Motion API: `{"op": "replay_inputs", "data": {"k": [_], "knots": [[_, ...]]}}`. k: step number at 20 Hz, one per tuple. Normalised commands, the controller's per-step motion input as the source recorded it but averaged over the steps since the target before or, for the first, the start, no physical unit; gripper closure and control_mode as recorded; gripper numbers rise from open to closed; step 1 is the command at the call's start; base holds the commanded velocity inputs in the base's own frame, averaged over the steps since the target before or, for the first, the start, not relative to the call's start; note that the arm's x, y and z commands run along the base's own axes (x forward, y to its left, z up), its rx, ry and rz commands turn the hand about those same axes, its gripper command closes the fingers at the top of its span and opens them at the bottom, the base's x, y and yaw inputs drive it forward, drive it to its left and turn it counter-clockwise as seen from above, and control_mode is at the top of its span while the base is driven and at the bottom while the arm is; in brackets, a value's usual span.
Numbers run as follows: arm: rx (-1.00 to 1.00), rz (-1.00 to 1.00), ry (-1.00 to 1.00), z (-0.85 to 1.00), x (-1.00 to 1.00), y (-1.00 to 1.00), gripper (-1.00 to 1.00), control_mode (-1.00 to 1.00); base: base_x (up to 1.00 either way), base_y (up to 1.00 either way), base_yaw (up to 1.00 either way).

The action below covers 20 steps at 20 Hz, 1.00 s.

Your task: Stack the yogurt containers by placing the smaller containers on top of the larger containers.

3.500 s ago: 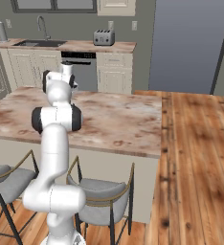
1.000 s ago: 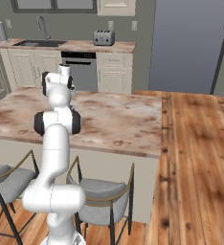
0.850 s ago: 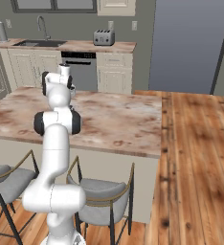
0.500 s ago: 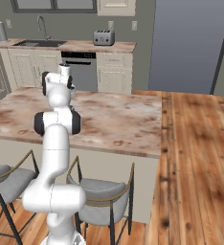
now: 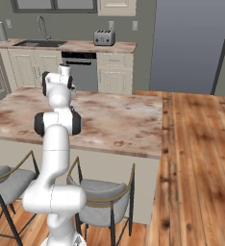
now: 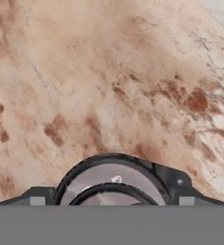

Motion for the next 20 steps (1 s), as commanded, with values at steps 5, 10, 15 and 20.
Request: {"op": "replay_inputs", "data": {"k": [5, 10, 15, 20], "knots": [[0.00, 0.00, 0.00, 0.28, 0.00, 0.00, -1.00, -1.00, 0.00, 0.00, 0.00], [0.00, 0.00, 0.00, 0.51, 0.06, 0.00, -1.00, -1.00, 0.00, 0.00, 0.00], [0.02, 0.00, -0.08, 0.54, -0.34, -0.19, -1.00, -1.00, 0.00, 0.00, 0.00], [0.08, 0.00, -0.21, 0.45, -0.82, -0.57, -1.00, -1.00, 0.00, 0.00, 0.00]]}}
